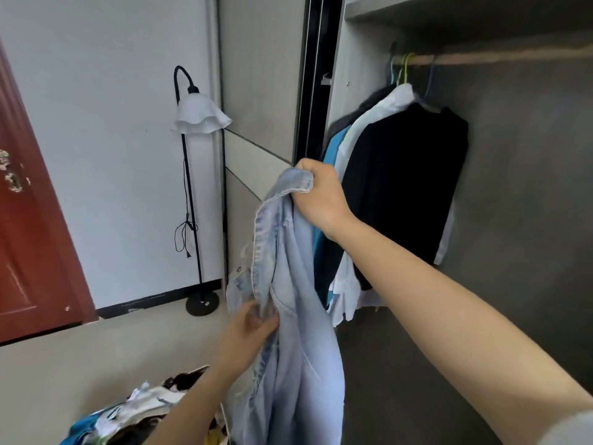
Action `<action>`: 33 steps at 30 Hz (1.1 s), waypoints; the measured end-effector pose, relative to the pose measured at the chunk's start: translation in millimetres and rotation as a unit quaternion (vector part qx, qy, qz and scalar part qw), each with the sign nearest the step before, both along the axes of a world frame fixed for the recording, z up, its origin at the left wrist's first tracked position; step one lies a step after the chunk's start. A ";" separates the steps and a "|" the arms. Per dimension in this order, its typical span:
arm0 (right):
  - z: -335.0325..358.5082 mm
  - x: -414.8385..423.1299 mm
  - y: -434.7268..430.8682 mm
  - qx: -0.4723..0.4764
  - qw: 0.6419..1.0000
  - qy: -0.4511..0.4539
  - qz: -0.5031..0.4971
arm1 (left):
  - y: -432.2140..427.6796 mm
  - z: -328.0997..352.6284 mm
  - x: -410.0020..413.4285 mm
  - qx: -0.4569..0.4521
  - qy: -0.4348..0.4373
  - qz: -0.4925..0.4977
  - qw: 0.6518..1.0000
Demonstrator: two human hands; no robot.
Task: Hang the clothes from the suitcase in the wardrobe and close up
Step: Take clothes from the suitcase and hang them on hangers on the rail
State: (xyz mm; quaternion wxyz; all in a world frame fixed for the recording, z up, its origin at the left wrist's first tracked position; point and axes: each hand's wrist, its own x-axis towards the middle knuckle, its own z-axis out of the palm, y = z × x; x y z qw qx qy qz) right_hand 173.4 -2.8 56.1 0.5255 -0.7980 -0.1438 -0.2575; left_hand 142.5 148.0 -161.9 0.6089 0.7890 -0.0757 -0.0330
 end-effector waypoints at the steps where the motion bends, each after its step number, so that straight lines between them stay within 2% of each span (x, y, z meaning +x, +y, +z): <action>1: 4.5 2.6 2.1 -0.006 1.000 -0.015 0.009 | -6.1 -7.0 1.7 0.007 0.011 -0.005 1.000; 6: 25.4 8.0 -10.6 0.005 0.998 -0.065 -0.015 | -42.2 -55.8 8.9 0.053 0.131 0.015 0.990; 9: 42.2 13.1 -39.4 0.006 0.992 -0.076 -0.104 | -56.7 -55.6 22.6 0.005 0.140 0.079 0.987; 11: 51.2 17.8 -69.9 -0.008 0.982 -0.067 -0.176 | -55.8 -30.4 37.7 -0.037 0.116 0.106 0.987; 13: 54.2 21.0 -101.3 -0.044 0.970 -0.046 -0.235 | -49.1 3.1 59.4 -0.030 0.085 0.100 0.991; 15: 52.1 22.2 -126.5 -0.058 0.961 -0.017 -0.268 | -46.7 49.8 80.4 -0.035 0.070 0.094 0.993; 17: 46.0 22.7 -146.9 -0.051 0.955 0.025 -0.291 | -50.1 103.4 95.9 -0.076 0.062 0.083 0.992; 22: 37.9 23.9 -192.0 -0.083 0.921 0.164 -0.344 | -70.0 218.3 126.0 -0.192 0.082 -0.032 0.978; 25: 35.1 16.9 -207.5 -0.173 0.886 0.237 -0.360 | -90.2 259.4 130.1 -0.229 0.074 -0.093 0.966; 27: 39.3 7.2 -213.5 -0.270 0.846 0.291 -0.356 | -111.9 281.0 128.0 -0.235 0.069 -0.141 0.959; 29: 51.3 0.9 -219.0 -0.317 0.815 0.341 -0.346 | -129.6 298.5 125.7 -0.232 0.069 -0.160 0.957; 31: 73.8 -3.2 -227.9 -0.314 0.814 0.337 -0.353 | -141.7 310.8 129.5 -0.228 0.059 -0.177 0.956; 33: 106.3 -16.5 -237.7 -0.327 0.802 0.270 -0.420 | -156.0 318.5 133.6 -0.196 0.056 -0.204 0.957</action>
